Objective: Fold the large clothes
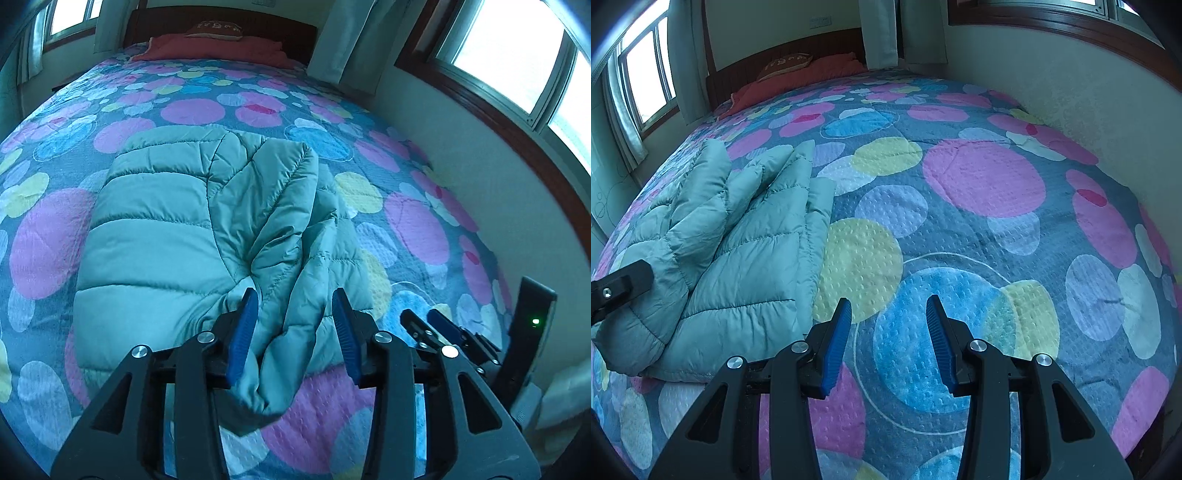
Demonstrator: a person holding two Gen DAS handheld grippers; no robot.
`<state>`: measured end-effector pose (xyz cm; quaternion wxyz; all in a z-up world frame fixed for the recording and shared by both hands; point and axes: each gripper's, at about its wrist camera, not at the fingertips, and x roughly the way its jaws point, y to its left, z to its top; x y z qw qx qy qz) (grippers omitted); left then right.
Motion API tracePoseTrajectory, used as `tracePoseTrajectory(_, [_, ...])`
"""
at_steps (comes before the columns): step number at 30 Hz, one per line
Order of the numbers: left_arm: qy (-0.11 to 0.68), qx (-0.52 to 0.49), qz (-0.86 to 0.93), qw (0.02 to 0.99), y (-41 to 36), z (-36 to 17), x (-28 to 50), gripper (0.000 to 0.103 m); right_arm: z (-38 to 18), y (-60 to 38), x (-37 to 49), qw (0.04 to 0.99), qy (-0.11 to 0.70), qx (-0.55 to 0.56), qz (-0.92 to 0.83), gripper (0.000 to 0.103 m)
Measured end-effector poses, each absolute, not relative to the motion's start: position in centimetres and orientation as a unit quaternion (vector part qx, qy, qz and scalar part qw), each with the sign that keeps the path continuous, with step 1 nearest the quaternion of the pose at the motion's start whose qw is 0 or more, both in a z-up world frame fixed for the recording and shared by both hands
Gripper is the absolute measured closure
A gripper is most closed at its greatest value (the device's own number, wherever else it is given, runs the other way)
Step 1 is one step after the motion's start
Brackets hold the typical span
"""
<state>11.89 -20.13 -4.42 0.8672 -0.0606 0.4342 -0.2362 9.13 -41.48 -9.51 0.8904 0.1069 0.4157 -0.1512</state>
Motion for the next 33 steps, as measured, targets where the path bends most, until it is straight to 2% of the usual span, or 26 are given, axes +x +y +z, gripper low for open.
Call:
tracePoseTrajectory(2, [0.425, -0.071, -0.239, 0.87, -18.7, -3.7, 11.4, 0.054, -9.3, -41.2, 9.1, 0.891, 0.416, 0.108, -0.15, 0.06])
tracePoseTrajectory(7, [0.418, -0.128, -0.209, 0.875, -13.4, -3.5, 12.1, 0.053, -8.4, -39.8, 9.1, 0.894, 0.411, 0.105, -0.143, 0.06])
tracePoseTrajectory(16, [0.424, -0.219, -0.115, 0.871, -3.8, -7.0, 15.5, 0.053, -7.1, -36.7, 10.6, 0.9, 0.407, 0.101, -0.119, 0.06])
tracePoseTrajectory(33, [0.445, -0.329, -0.123, 0.824, -1.8, -11.5, 19.2, 0.052, -4.5, -34.1, 15.5, 0.904, 0.377, 0.192, -0.057, 0.06])
